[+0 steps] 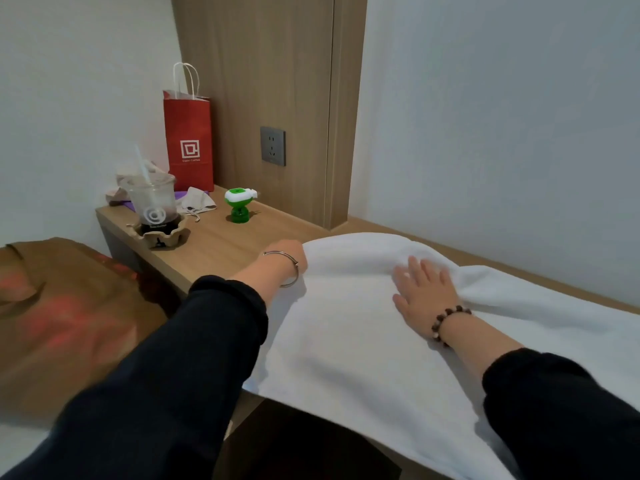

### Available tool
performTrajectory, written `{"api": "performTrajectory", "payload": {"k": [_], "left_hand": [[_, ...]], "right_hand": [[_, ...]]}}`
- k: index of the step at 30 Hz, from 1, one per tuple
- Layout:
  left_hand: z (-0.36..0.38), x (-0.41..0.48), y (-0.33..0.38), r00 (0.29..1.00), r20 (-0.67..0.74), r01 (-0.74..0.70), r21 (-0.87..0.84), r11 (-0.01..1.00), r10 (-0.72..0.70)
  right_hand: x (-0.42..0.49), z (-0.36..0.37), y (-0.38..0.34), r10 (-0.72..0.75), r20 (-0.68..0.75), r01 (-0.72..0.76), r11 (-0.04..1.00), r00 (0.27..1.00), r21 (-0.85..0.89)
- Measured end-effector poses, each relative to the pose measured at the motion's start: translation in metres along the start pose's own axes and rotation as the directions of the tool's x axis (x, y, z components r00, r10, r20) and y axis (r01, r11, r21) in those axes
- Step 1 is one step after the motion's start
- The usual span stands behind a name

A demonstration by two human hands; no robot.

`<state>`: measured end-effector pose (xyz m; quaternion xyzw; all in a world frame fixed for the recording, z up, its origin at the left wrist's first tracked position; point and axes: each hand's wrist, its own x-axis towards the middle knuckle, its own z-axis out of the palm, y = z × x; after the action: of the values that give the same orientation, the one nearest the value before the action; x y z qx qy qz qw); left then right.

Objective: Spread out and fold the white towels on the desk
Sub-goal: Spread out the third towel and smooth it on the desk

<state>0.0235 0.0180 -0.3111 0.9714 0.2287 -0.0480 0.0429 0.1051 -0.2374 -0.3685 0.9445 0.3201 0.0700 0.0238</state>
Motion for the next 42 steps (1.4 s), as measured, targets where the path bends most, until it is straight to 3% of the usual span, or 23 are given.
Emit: {"api": "performTrajectory", "payload": {"k": [2,6,9,10,12,13,15,16,17,18,19,20,21,22,24,26,28,31,34,37,38,40,42], "left_hand": [[0.003,0.017,0.010,0.999,0.029,-0.019,-0.013,1.000,0.019],[0.004,0.040,0.025,0.999,-0.033,-0.006,-0.070,0.998,0.004],[0.000,0.051,0.037,0.995,-0.054,0.074,-0.186,0.980,-0.085],[-0.002,0.055,0.040,0.991,-0.009,0.127,-0.290,0.948,-0.136],[-0.012,0.059,0.044,0.957,0.170,0.290,-0.573,0.767,-0.235],[-0.016,0.062,0.045,0.942,0.250,0.334,-0.631,0.700,-0.225],[-0.024,0.069,0.043,0.952,0.259,0.298,-0.647,0.702,-0.165],[-0.026,0.073,0.041,0.982,0.129,0.189,-0.642,0.743,-0.139],[-0.025,0.078,0.038,0.989,-0.111,0.008,-0.613,0.790,-0.096],[-0.023,0.081,0.035,0.927,-0.373,-0.187,-0.537,0.823,-0.032],[-0.019,0.080,0.032,0.805,-0.591,-0.341,-0.395,0.853,0.049],[-0.015,0.078,0.028,0.690,-0.715,-0.398,-0.241,0.885,0.116],[-0.008,0.077,0.024,0.635,-0.755,-0.374,-0.112,0.921,0.165],[0.000,0.080,0.019,0.670,-0.719,-0.281,-0.019,0.959,0.182],[0.018,0.085,0.015,0.849,-0.524,-0.064,0.038,0.997,0.074],[0.026,0.092,0.019,0.959,-0.283,-0.021,-0.110,0.994,-0.011],[0.027,0.100,0.026,0.984,-0.179,-0.036,-0.202,0.979,-0.001],[0.019,0.108,0.036,0.983,-0.166,0.034,-0.276,0.960,-0.082],[0.008,0.118,0.041,0.962,-0.048,0.182,-0.619,0.764,-0.268],[-0.005,0.128,0.043,0.952,0.107,0.267,-0.744,0.612,-0.285],[-0.010,0.129,0.043,0.955,0.101,0.257,-0.750,0.609,-0.279],[-0.015,0.134,0.045,0.947,-0.135,0.080,-0.778,0.623,-0.291],[-0.013,0.132,0.043,0.827,-0.457,-0.130,-0.722,0.679,-0.328]], "right_hand": [[0.003,0.013,0.003,0.024,0.117,-0.031,0.998,0.993,0.063],[0.010,0.022,0.010,0.001,0.103,-0.009,0.997,0.995,0.081],[0.008,0.026,0.010,0.003,0.081,-0.009,0.997,0.997,0.078],[0.008,0.026,0.010,0.003,0.076,-0.009,0.997,0.997,0.082],[0.008,0.025,0.009,-0.001,0.072,-0.006,0.996,0.997,0.092],[0.008,0.024,0.009,-0.002,0.072,-0.005,0.995,0.997,0.096],[0.007,0.023,0.009,-0.001,0.067,-0.006,0.994,0.998,0.109],[0.005,0.023,0.009,0.003,0.051,-0.009,0.993,0.999,0.122],[0.004,0.022,0.008,0.008,0.017,-0.010,0.991,1.000,0.135],[0.003,0.021,0.007,0.010,-0.033,-0.006,0.990,0.999,0.143],[0.002,0.020,0.006,0.010,-0.089,0.003,0.989,0.996,0.145],[0.001,0.019,0.006,0.008,-0.133,0.010,0.990,0.991,0.139],[0.001,0.018,0.005,0.008,-0.156,0.013,0.991,0.988,0.131],[0.001,0.017,0.004,0.013,-0.159,0.007,0.992,0.987,0.125],[0.001,0.018,0.004,0.041,-0.151,-0.024,0.993,0.988,0.114],[0.001,0.019,0.004,0.072,-0.137,-0.057,0.992,0.988,0.109],[0.002,0.019,0.005,0.083,-0.079,-0.073,0.990,0.993,0.121],[0.004,0.020,0.007,0.042,0.003,-0.042,0.993,0.999,0.114],[0.003,0.021,0.008,-0.009,0.020,0.006,0.992,1.000,0.127],[0.004,0.021,0.009,-0.020,0.048,0.013,0.991,0.999,0.134],[0.005,0.021,0.009,-0.020,0.054,0.012,0.991,0.998,0.134],[0.005,0.021,0.009,-0.017,0.050,0.010,0.991,0.999,0.133],[0.004,0.022,0.008,-0.012,0.036,0.007,0.992,0.999,0.128]]}}
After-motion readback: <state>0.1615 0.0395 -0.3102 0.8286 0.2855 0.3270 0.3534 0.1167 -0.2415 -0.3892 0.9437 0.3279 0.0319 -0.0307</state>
